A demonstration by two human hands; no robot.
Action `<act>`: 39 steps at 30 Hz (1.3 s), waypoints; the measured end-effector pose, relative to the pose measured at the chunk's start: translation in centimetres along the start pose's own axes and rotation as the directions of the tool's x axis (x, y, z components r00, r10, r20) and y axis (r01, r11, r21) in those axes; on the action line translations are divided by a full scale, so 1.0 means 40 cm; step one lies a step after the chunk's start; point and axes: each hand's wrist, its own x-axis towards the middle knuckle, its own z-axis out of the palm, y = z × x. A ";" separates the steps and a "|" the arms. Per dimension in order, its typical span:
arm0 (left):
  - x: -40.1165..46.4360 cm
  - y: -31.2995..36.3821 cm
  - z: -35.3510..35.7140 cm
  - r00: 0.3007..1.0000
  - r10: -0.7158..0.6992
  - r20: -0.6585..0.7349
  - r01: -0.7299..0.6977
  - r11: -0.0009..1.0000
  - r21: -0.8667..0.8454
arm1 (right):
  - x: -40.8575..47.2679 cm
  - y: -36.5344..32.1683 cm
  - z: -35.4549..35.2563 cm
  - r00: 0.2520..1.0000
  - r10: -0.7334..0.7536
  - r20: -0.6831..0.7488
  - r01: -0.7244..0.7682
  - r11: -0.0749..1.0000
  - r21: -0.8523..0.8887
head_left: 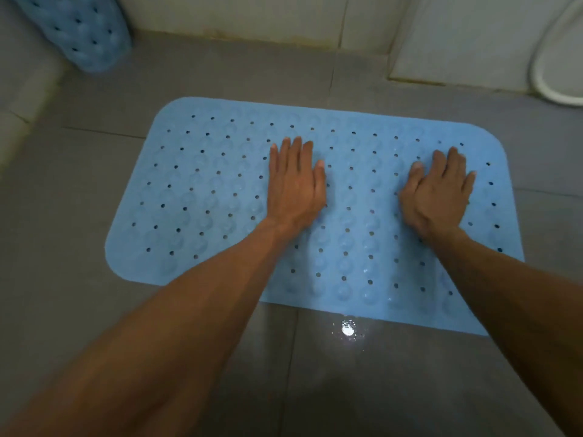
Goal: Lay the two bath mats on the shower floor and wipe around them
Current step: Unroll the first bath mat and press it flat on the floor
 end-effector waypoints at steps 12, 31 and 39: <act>-0.095 -0.163 -0.056 0.997 -0.058 0.058 0.045 0.978 0.205 | -0.259 -0.252 0.110 0.981 -0.187 0.056 0.186 0.982 0.027; -0.034 -0.150 -0.064 0.975 -0.044 0.217 -0.023 0.954 0.298 | -0.211 -0.278 0.108 0.976 -0.155 0.151 0.169 0.982 -0.086; -0.022 -0.156 -0.053 0.948 -0.098 0.304 0.009 0.959 0.283 | -0.202 -0.288 0.108 0.968 -0.109 0.227 0.146 0.978 -0.151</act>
